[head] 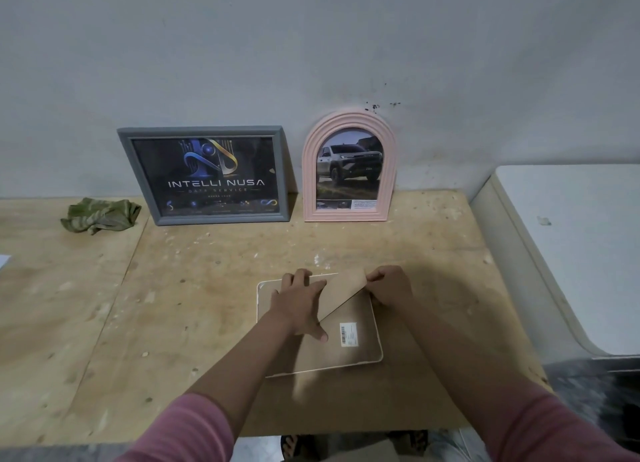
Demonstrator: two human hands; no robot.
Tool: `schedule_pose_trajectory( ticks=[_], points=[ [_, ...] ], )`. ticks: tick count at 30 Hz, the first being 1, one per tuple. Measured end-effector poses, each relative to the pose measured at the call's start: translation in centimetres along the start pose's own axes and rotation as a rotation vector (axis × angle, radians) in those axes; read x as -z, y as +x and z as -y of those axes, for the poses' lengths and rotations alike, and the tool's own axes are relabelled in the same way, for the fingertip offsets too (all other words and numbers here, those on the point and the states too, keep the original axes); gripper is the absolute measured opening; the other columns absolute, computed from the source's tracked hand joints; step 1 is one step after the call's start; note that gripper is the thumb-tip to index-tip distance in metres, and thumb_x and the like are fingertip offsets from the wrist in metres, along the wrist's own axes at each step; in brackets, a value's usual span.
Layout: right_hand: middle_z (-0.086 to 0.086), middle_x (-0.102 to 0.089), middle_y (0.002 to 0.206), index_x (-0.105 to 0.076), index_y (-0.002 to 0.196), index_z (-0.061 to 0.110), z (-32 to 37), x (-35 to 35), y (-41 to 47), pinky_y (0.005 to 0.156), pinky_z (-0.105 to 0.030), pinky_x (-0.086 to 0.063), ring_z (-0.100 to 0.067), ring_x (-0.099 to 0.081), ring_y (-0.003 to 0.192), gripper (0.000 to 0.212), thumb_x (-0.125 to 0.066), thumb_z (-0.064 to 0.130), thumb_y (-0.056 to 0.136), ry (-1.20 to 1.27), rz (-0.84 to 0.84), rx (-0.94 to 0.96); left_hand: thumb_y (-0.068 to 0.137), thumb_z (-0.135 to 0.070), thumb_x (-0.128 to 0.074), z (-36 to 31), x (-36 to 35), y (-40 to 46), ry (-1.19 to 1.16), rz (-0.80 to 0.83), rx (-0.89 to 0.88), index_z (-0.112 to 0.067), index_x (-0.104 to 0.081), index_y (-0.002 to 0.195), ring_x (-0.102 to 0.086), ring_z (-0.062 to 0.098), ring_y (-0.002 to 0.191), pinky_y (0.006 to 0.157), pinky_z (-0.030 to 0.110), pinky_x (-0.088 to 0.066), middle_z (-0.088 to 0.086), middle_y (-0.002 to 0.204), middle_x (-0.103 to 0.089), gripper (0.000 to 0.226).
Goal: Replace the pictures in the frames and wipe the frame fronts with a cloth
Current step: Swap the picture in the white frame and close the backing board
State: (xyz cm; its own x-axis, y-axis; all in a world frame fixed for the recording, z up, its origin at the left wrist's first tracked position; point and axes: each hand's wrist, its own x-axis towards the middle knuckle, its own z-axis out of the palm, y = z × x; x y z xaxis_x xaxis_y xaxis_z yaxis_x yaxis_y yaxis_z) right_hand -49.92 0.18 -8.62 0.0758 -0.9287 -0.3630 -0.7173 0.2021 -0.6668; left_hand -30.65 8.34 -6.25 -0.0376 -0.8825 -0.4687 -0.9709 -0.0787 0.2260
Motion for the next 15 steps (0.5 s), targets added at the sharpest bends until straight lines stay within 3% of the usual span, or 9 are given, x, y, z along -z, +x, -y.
schedule_pose_trajectory(
  ticks=[3,7,11,15],
  points=[
    [-0.005,-0.065,0.061,-0.064,0.054,0.016,0.2,0.6,0.4,0.063,-0.030,-0.053,-0.019,-0.060,0.057,0.019,-0.067,0.004,0.069,-0.002,0.059,-0.057,0.053,-0.052,-0.083,-0.1,0.2,0.0,0.024,0.009,0.006,-0.035,-0.026,0.145,-0.021,0.028,0.132,0.098,0.049,-0.041,0.001,0.145,-0.021,0.109],
    [-0.013,-0.066,0.059,-0.066,0.058,0.002,0.3,0.9,1.1,0.055,-0.034,-0.054,-0.022,-0.060,0.051,0.010,-0.065,0.003,0.068,0.017,0.089,-0.023,0.053,-0.053,-0.083,0.0,0.1,-0.3,0.015,-0.004,0.000,-0.038,-0.024,0.145,-0.022,0.028,0.131,0.098,0.048,-0.039,0.000,0.145,-0.021,0.110],
    [-0.012,-0.066,0.063,-0.062,0.056,0.013,1.2,1.5,2.3,0.051,-0.031,-0.055,-0.022,-0.061,0.047,0.019,-0.065,0.000,0.069,0.019,0.136,-0.003,0.053,-0.052,-0.083,0.1,0.0,-0.2,-0.003,-0.016,-0.004,-0.038,-0.024,0.145,-0.020,0.028,0.132,0.102,0.050,-0.036,0.000,0.147,-0.019,0.111],
    [-0.011,-0.070,0.084,-0.053,0.057,0.021,1.5,1.4,2.9,0.061,-0.022,-0.046,-0.022,-0.061,0.071,0.025,-0.055,0.005,0.076,-0.196,0.166,0.110,0.053,-0.052,-0.083,0.3,-0.4,-0.1,-0.008,-0.011,-0.013,-0.036,-0.023,0.146,-0.019,0.030,0.132,0.103,0.051,-0.035,0.001,0.148,-0.018,0.112]
  ],
)
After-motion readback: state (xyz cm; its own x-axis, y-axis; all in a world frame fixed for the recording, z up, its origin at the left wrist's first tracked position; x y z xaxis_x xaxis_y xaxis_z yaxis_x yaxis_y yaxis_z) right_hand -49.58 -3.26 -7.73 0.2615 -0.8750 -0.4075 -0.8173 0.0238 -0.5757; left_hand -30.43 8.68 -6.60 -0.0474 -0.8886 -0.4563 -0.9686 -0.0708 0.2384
